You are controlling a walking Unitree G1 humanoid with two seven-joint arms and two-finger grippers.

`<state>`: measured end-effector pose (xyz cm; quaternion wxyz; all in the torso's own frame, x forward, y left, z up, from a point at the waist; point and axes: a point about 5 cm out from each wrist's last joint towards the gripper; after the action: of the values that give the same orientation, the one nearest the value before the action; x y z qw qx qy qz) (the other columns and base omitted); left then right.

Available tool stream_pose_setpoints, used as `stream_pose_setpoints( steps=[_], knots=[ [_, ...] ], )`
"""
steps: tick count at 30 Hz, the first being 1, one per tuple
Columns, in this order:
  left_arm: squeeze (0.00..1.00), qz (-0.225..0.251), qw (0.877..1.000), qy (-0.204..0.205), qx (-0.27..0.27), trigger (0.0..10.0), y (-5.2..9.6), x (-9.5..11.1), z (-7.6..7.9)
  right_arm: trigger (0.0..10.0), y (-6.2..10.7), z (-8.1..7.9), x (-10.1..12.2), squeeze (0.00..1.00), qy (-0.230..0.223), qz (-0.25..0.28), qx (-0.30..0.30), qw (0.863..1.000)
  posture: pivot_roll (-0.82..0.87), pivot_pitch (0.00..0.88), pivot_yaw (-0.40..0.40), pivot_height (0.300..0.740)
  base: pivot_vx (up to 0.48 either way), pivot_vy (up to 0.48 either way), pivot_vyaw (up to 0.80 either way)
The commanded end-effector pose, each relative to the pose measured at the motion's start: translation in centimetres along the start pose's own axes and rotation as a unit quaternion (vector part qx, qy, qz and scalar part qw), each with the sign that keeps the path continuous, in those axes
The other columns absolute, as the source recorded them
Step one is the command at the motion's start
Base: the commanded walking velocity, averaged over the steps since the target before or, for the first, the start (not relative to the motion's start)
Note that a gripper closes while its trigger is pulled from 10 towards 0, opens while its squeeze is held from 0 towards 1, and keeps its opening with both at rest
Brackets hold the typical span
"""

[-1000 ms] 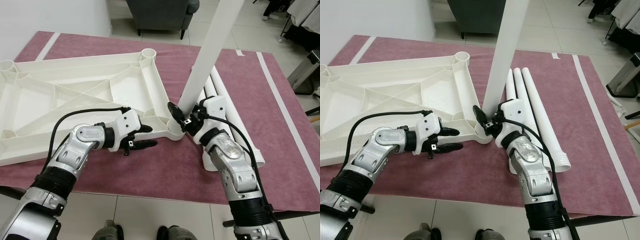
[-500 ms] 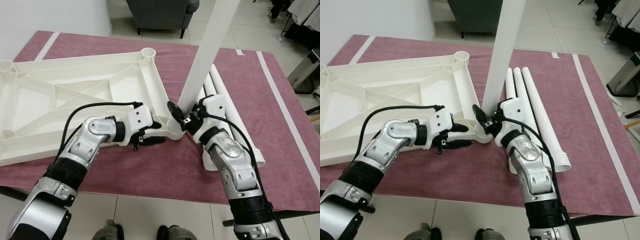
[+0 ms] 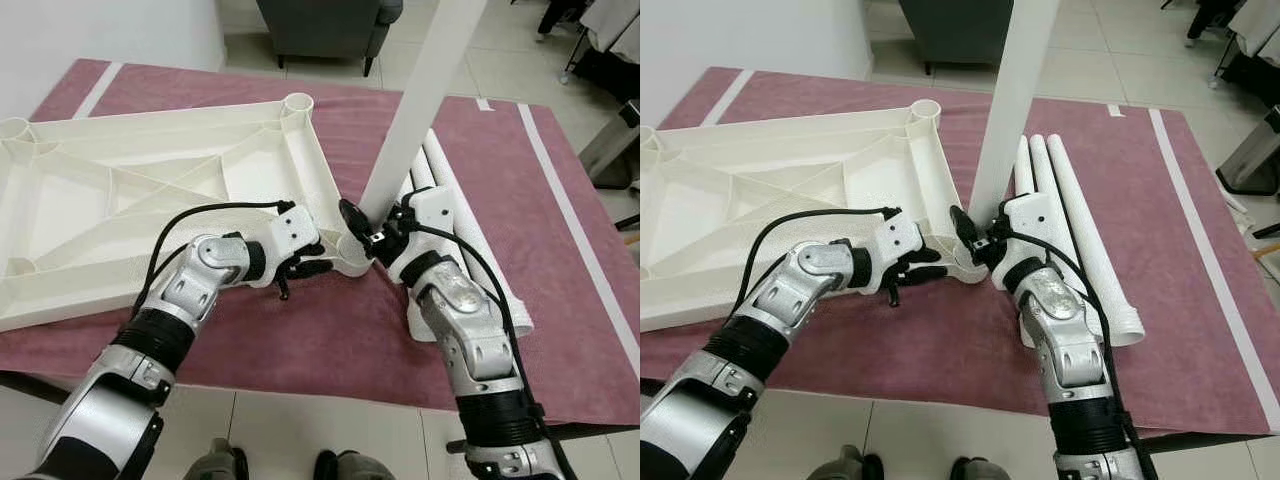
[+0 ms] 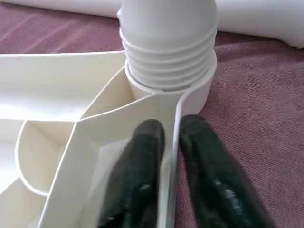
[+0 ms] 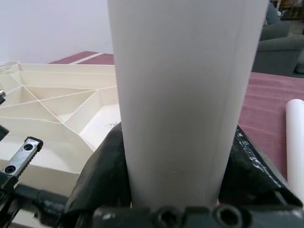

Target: Building children table

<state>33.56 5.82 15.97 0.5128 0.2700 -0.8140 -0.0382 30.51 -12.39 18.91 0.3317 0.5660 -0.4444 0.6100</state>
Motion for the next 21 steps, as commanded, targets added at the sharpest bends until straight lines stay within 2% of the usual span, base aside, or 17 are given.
stream_pose_setpoints(
  steps=[1,8,10,14,16,20,21],
  knots=[
    [0.0,-0.025,0.999,0.018,0.014,0.0,0.0,-1.2,0.4,10.0,0.9,0.8,-2.9,0.0,-0.01,-0.066,-0.047,0.997,0.05,0.149,0.015,0.74,0.0,0.0,0.0],
    [0.0,-0.03,0.999,0.01,0.009,0.0,0.0,-1.4,0.6,10.0,1.1,1.2,-3.5,0.0,-0.005,-0.074,-0.107,0.992,0.05,0.149,0.016,0.74,0.0,0.0,0.0],
    [0.0,-0.029,1.0,0.009,0.003,0.0,0.1,-1.4,0.7,10.0,1.3,1.6,-4.0,0.0,-0.001,-0.086,-0.154,0.984,0.05,0.15,0.017,0.74,0.0,0.0,0.0],
    [0.0,-0.029,1.0,0.009,0.002,0.0,0.1,-1.5,0.8,10.0,1.3,1.7,-4.1,0.0,0.001,-0.091,-0.171,0.981,0.05,0.15,0.017,0.74,0.0,0.0,0.0],
    [0.0,-0.027,1.0,0.008,-0.002,0.0,0.1,-1.4,0.9,10.0,1.6,2.0,-4.7,0.0,0.0,-0.109,-0.22,0.969,0.05,0.15,0.017,0.74,0.0,0.0,0.0],
    [0.0,-0.025,1.0,0.007,-0.01,0.0,0.1,-1.4,1.1,10.0,2.0,2.0,-5.2,0.0,-0.004,-0.118,-0.259,0.959,0.05,0.151,0.016,0.74,0.0,0.0,0.0],
    [0.0,-0.024,1.0,0.006,-0.014,0.0,0.2,-1.4,1.2,10.0,2.2,1.9,-5.2,0.0,0.009,-0.118,-0.277,0.954,0.05,0.151,0.016,0.74,0.0,0.0,0.0]
  ],
)
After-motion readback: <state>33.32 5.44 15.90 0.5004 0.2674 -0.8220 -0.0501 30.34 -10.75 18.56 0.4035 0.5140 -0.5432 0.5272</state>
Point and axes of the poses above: a point about 5 cm out from each wrist's last joint towards the gripper, its own y axis pointing back from the gripper into the wrist, its own x axis along the axis of the wrist's last joint, z = x × y, and after that the axes turned 8 degrees about -y, right-handed
